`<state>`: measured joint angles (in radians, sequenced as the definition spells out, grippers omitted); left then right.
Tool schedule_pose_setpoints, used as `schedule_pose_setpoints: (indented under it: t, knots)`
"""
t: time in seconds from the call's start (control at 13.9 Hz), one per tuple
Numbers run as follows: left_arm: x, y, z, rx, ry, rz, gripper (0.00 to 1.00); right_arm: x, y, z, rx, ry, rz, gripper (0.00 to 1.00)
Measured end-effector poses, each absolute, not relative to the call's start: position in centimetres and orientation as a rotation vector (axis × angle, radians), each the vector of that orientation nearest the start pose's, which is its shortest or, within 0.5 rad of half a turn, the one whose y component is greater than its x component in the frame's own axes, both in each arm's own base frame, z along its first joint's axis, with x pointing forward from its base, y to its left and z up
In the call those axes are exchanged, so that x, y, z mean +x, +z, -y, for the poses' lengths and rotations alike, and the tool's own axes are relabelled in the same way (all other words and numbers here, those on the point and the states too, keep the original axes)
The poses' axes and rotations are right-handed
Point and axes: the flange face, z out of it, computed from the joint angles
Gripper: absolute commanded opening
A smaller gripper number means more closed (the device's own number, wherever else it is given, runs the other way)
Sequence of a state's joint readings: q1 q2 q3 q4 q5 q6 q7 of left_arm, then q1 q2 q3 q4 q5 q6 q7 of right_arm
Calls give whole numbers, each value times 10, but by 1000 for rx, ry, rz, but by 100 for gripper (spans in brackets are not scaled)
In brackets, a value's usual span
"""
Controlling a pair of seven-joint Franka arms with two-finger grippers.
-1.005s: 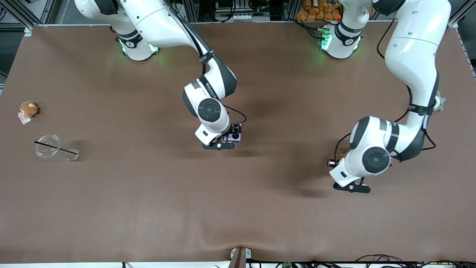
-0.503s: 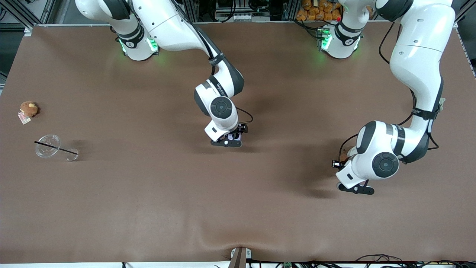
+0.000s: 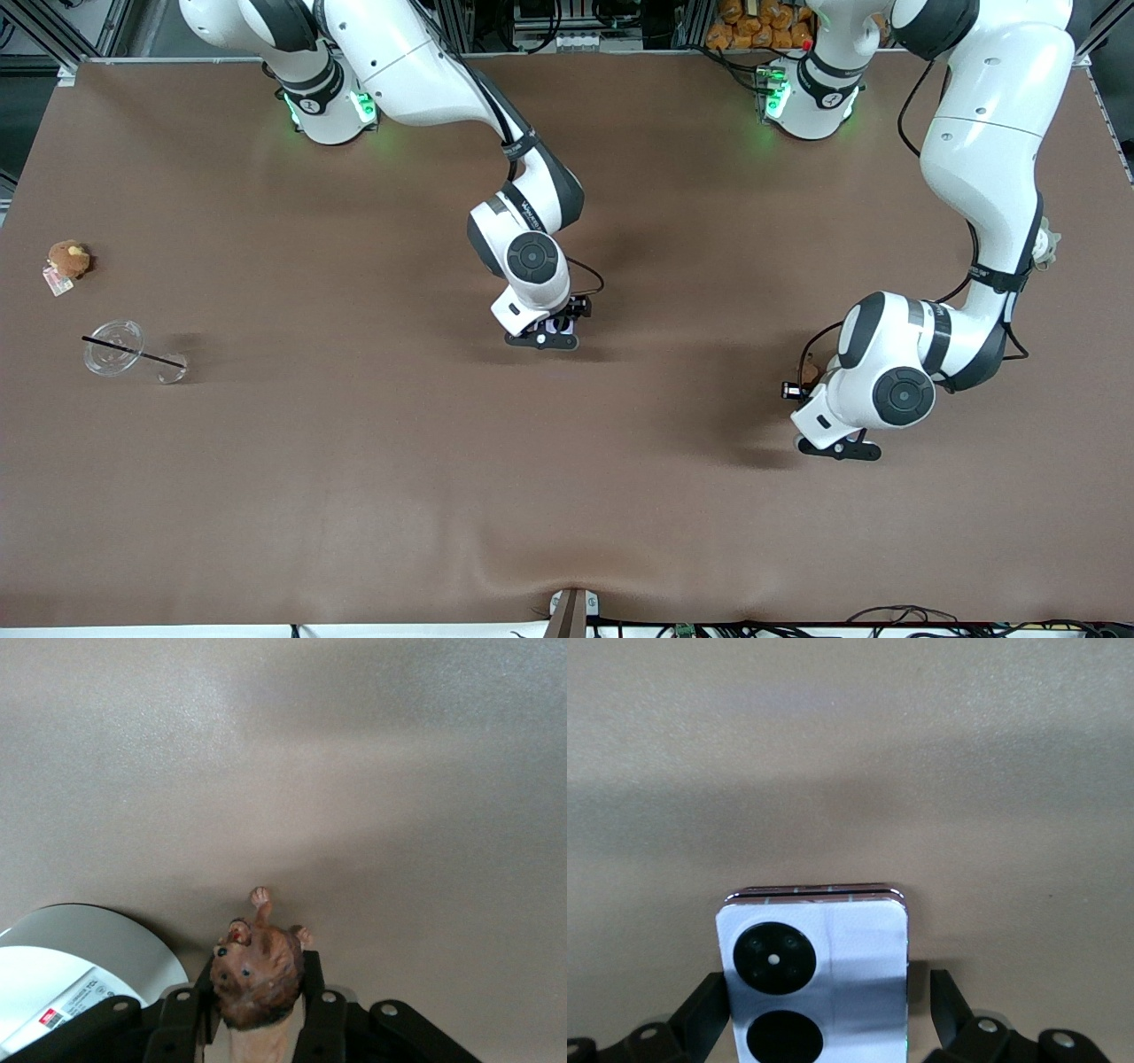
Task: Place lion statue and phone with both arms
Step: 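Grasp the white phone with the right gripper and lift it, then set the lion beside the white cup while the right gripper carries the phone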
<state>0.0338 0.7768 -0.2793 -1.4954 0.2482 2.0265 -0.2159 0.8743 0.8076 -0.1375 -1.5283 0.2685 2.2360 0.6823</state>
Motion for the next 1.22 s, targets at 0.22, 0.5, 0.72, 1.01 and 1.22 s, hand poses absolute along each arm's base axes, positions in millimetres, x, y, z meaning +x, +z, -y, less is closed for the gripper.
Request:
schedule_pose_setpoints:
  t: [0.22,0.5,0.72,1.01,1.22]
  knots:
    - [679,205,124,-3063,312,-144,33,503,166,-485,-3108,188,-163,100]
    - [679,205,122,-3062,311,-130,80,504,168,-486,-3103,180,-186,9]
    - [680,203,115,-3054,312,-97,100,511,173,-484,-3094,153,-259,5]
    - [683,217,122,-3050,291,-82,100,571,201,-424,-3099,68,-447,5]
    - [686,271,141,-3029,254,-97,100,633,240,-318,-3148,70,-536,6]
